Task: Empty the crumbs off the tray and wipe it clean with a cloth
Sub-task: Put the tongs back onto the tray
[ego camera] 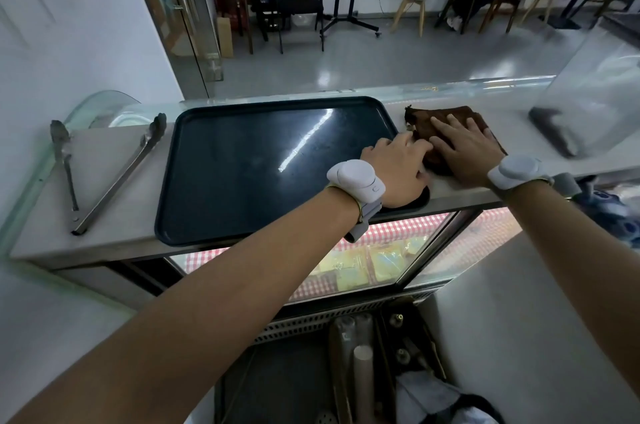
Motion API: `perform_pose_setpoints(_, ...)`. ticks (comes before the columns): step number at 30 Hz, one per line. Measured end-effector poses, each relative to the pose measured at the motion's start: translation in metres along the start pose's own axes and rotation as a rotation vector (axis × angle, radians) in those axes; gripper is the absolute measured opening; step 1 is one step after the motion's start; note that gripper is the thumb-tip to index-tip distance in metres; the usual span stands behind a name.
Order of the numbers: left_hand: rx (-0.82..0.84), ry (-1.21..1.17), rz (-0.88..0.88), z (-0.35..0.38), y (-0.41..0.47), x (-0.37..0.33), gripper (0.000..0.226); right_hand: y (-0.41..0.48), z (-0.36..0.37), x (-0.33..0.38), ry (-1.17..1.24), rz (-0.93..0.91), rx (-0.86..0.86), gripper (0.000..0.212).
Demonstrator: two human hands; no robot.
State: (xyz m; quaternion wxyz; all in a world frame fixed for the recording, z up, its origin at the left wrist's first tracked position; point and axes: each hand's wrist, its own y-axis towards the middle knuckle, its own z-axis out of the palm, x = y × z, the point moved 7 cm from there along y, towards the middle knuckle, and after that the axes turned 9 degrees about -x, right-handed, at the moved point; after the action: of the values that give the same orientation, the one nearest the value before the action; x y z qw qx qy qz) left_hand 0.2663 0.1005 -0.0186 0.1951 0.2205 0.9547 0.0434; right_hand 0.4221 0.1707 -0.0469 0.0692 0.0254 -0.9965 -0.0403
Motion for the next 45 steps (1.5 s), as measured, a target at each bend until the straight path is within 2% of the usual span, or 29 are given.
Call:
perform_pose_setpoints(4,-0.026,-0.056,-0.008,-0.011,-0.009,0.018,0.053,-0.007,-0.01,0.014,0.165,-0.001,-0.076,0.053)
perform_pose_setpoints(8,-0.05,-0.062,-0.042,-0.023,-0.018,0.041,0.054,-0.018,-0.02,0.053,0.229,-0.118,-0.188,0.047)
perform_pose_setpoints(16,-0.132,-0.058,-0.131,-0.063,-0.055,0.09,0.047,-0.04,-0.034,0.149,0.346,-0.329,-0.261,0.041)
perform_pose_setpoints(20,-0.174,-0.042,-0.235,-0.085,-0.085,0.125,0.054,-0.047,-0.026,0.2,0.4,-0.437,-0.179,0.044)
perform_pose_setpoints(23,-0.216,-0.084,-0.32,-0.108,-0.115,0.152,0.044,-0.058,-0.023,0.244,0.422,-0.543,-0.107,0.06)
perform_pose_setpoints(28,-0.324,-0.082,-0.442,-0.148,-0.169,0.194,0.032,-0.075,-0.023,0.313,0.459,-0.608,-0.038,0.063)
perform_pose_setpoints(32,-0.45,-0.004,-0.597,-0.174,-0.214,0.233,0.032,-0.08,-0.016,0.363,0.508,-0.698,-0.086,0.049)
perform_pose_setpoints(34,-0.441,0.052,-0.74,-0.182,-0.237,0.258,0.037,-0.083,-0.009,0.39,0.536,-0.721,-0.071,0.039)
perform_pose_setpoints(38,-0.355,0.058,-0.987,-0.187,-0.278,0.296,0.05,-0.095,0.004,0.447,0.432,-0.846,-0.016,0.039)
perform_pose_setpoints(41,-0.283,0.007,-0.998,-0.186,-0.292,0.309,0.064,-0.098,0.015,0.48,0.296,-0.871,0.0,0.044)
perform_pose_setpoints(45,-0.218,-0.028,-0.911,-0.179,-0.292,0.311,0.044,-0.095,0.029,0.507,0.119,-0.814,-0.058,0.044)
